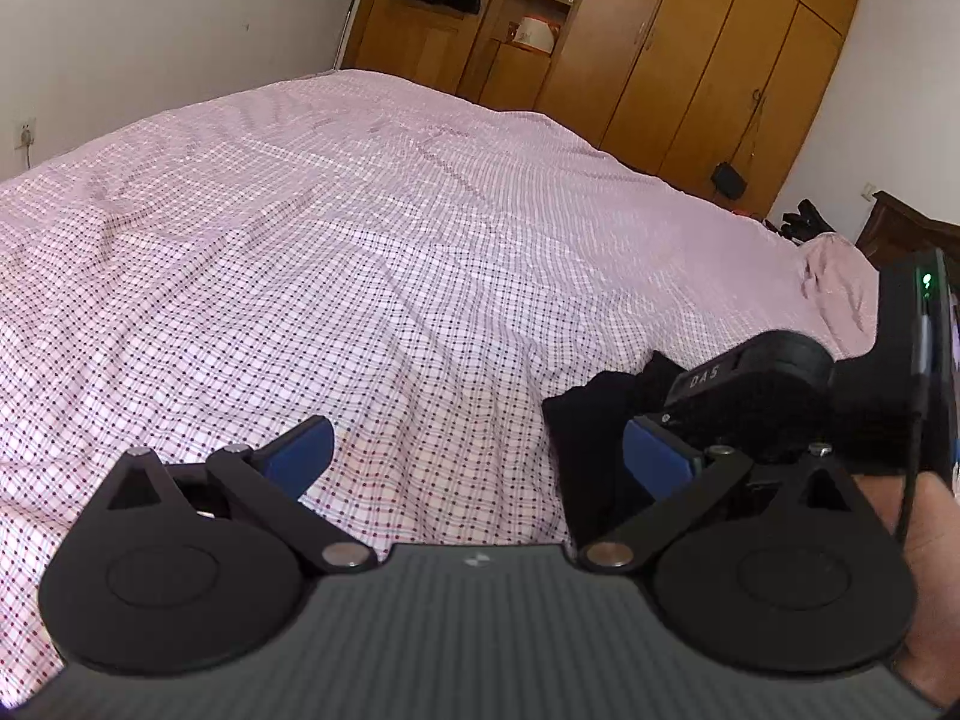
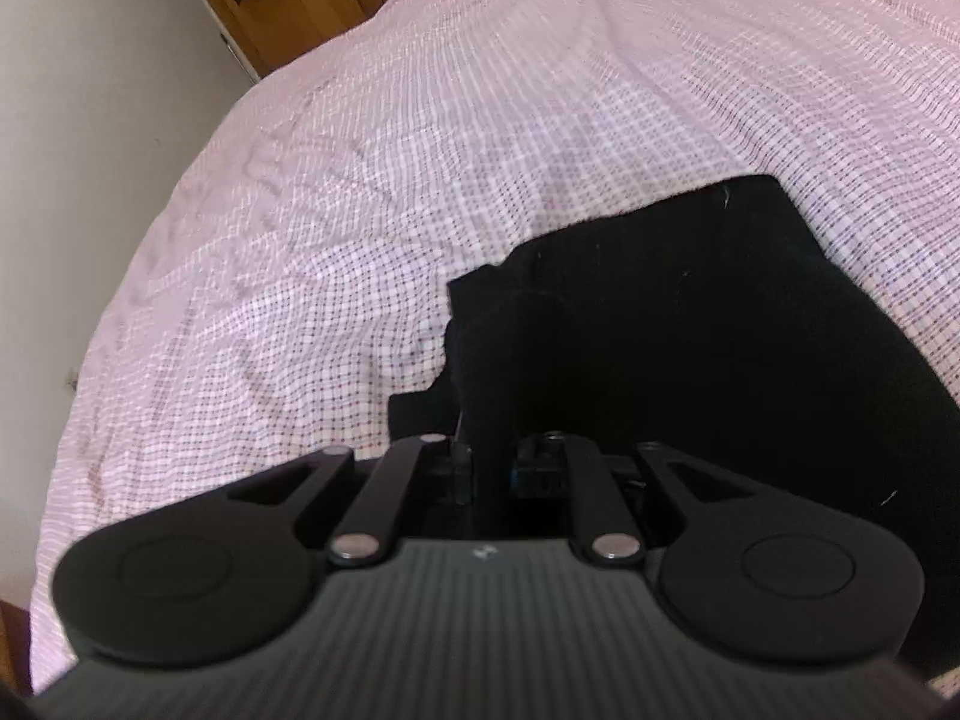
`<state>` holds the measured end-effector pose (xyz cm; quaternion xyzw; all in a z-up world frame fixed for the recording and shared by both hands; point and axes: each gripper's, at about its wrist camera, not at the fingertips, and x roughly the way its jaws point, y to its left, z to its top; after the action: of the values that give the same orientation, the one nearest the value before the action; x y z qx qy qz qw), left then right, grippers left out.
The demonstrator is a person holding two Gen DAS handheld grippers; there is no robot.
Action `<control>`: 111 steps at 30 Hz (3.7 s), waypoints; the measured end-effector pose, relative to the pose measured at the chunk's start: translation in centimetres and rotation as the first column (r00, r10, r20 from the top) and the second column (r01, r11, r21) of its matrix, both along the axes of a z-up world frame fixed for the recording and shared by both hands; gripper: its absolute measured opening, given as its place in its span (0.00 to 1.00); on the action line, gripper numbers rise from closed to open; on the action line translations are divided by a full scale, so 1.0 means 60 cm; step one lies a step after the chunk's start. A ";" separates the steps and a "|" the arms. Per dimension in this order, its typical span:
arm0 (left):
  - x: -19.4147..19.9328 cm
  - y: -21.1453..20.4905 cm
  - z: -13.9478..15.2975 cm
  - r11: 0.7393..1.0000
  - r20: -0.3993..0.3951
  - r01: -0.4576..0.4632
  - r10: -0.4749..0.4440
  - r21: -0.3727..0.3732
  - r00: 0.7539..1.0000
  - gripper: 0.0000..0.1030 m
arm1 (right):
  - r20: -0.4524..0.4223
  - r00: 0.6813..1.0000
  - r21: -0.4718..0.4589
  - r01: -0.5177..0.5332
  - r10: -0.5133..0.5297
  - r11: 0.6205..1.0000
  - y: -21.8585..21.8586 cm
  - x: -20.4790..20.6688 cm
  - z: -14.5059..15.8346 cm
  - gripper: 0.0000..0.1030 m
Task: Fold small clothes
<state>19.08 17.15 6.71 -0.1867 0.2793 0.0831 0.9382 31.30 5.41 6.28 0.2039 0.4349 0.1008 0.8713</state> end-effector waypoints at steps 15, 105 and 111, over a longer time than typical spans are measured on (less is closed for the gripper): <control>0.013 -0.029 -0.017 0.998 -0.037 0.038 -0.037 0.042 0.999 1.00 | -0.048 0.999 0.293 -0.006 0.021 0.956 -0.065 -0.009 0.007 0.15; 0.019 -0.127 -0.087 0.946 -0.084 0.319 -0.314 0.051 0.946 0.13 | 0.346 0.879 -0.189 -0.277 0.327 0.942 -0.258 -0.241 -0.069 0.10; -0.040 -0.102 -0.052 0.949 0.020 0.312 -0.312 -0.035 0.950 1.00 | 0.360 0.910 0.057 -0.243 0.207 0.968 -0.313 -0.243 -0.059 0.69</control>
<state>16.66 11.04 3.61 -0.1583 0.3003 -0.0727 0.9378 16.71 -13.39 2.76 0.1746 0.2874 0.2572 0.9060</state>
